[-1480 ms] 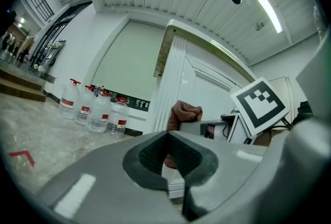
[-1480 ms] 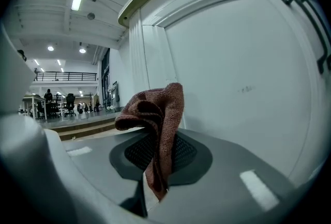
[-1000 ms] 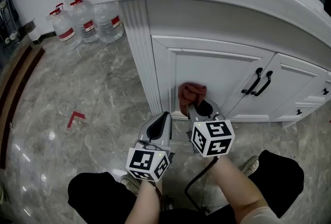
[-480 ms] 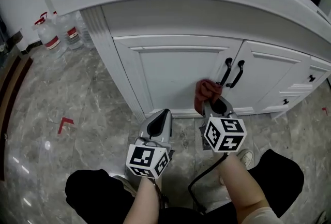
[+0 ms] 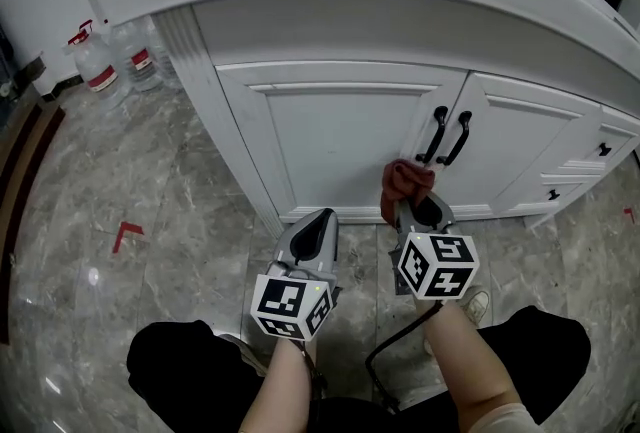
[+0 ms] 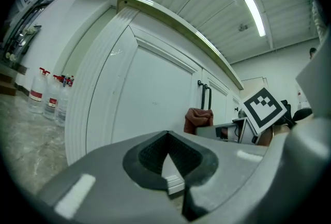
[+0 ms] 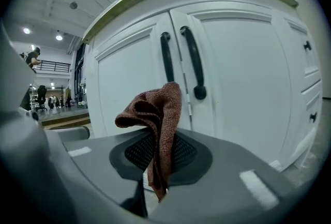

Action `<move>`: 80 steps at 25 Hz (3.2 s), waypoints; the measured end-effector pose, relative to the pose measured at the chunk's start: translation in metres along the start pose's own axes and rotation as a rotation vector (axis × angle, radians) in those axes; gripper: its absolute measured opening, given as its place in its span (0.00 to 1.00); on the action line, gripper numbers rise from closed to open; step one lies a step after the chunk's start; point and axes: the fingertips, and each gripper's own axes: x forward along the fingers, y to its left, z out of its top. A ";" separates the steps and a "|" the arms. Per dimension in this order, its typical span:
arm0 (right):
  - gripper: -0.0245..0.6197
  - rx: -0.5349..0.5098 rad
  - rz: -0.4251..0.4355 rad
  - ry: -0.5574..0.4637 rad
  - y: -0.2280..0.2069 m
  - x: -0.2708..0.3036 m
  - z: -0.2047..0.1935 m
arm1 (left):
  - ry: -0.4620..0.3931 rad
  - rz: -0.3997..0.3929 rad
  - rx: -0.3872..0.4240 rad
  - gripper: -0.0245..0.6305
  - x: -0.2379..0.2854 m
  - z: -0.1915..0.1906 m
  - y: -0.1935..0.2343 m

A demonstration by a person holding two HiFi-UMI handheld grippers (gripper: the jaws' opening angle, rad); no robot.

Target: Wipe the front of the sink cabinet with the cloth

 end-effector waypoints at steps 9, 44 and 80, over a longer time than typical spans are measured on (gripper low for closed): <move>0.16 -0.017 0.197 0.073 0.110 0.047 -0.043 | 0.005 0.123 0.000 0.04 -0.041 -0.001 0.063; 0.16 -0.013 0.010 0.084 0.013 0.041 -0.058 | 0.054 0.047 -0.023 0.04 -0.004 -0.027 0.034; 0.16 0.046 0.278 0.277 0.186 0.125 -0.179 | 0.105 0.282 -0.103 0.04 -0.068 -0.061 0.135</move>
